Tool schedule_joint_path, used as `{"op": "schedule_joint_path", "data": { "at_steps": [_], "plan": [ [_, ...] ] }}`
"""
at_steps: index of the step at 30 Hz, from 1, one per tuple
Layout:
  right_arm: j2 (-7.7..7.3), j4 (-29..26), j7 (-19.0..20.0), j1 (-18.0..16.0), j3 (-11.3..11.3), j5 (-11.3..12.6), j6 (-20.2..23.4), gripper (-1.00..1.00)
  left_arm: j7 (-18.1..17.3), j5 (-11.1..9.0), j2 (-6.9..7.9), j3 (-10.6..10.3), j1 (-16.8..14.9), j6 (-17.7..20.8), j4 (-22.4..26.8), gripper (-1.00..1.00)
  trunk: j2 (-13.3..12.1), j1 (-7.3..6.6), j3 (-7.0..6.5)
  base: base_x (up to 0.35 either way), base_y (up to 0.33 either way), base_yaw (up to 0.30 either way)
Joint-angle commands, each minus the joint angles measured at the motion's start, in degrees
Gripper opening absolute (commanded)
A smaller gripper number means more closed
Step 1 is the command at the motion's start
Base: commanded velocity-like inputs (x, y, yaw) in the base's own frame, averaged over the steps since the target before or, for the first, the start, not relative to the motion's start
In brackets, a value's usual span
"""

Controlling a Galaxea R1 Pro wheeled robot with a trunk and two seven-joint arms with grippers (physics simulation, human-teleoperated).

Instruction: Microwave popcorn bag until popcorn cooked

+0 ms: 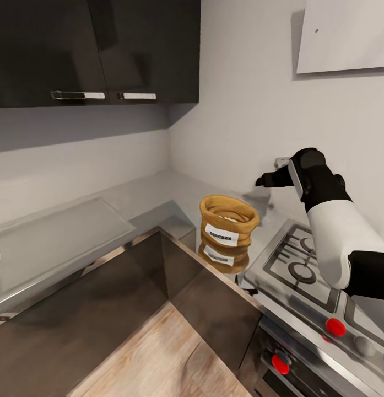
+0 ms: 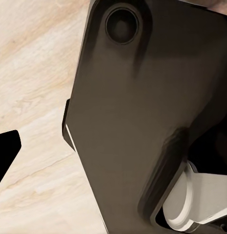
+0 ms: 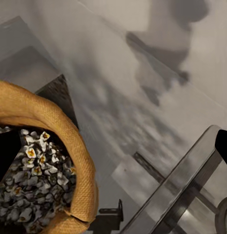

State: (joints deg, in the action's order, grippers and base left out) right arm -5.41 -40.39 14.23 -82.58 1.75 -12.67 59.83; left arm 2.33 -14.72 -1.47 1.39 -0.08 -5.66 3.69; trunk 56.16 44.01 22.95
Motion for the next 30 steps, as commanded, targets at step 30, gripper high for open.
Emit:
{"op": "schedule_joint_path", "data": {
  "at_steps": [30],
  "plan": [
    [-11.62, -1.0, 33.1, 0.6, -29.3, -1.2, 0.2, 1.00, -0.3, 0.1, -0.03, -0.1, 0.0, -0.1, 0.0, 1.00, 0.0, 0.00, 0.06, 0.000, 0.000, 0.000]
  ]
}}
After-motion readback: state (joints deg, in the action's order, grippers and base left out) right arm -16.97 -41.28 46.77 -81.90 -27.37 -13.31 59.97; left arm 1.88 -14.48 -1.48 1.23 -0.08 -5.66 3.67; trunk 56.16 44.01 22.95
